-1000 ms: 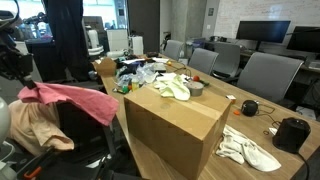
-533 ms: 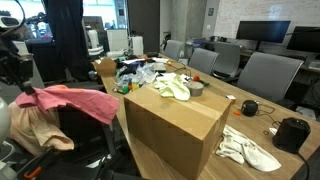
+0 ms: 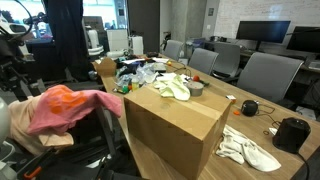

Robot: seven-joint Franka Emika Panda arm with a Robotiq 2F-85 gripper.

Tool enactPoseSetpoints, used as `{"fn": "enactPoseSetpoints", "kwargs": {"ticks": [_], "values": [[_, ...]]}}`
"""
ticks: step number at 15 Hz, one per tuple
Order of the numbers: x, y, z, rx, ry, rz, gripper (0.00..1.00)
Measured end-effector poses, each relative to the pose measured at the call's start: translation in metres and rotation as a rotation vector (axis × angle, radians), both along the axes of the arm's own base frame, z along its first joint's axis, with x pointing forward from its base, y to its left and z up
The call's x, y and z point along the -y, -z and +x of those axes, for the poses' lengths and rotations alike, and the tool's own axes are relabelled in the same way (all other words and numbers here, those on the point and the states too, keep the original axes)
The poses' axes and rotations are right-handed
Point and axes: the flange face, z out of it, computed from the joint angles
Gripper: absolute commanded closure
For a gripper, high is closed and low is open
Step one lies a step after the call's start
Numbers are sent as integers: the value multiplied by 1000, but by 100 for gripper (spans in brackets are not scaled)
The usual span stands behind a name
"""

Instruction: Put the peach and pink shirts and the green towel on the backrest of the chair respectively

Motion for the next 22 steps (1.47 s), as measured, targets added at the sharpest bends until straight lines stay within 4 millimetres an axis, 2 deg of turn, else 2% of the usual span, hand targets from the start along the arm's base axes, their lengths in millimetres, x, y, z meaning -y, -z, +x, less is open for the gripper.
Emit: {"fn": "enactPoseSetpoints", "kwargs": {"ticks": [2, 6, 9, 13, 15, 19, 22], "values": [[2, 0, 3, -7, 10, 4, 1], [15, -6, 13, -2, 59, 30, 0], [41, -18, 30, 9, 132, 70, 0], [90, -43, 60, 36, 243, 147, 0], [107, -58, 75, 57, 280, 173, 0], [119, -85, 112, 99, 303, 184, 0], [121, -100, 149, 120, 301, 178, 0]]}}
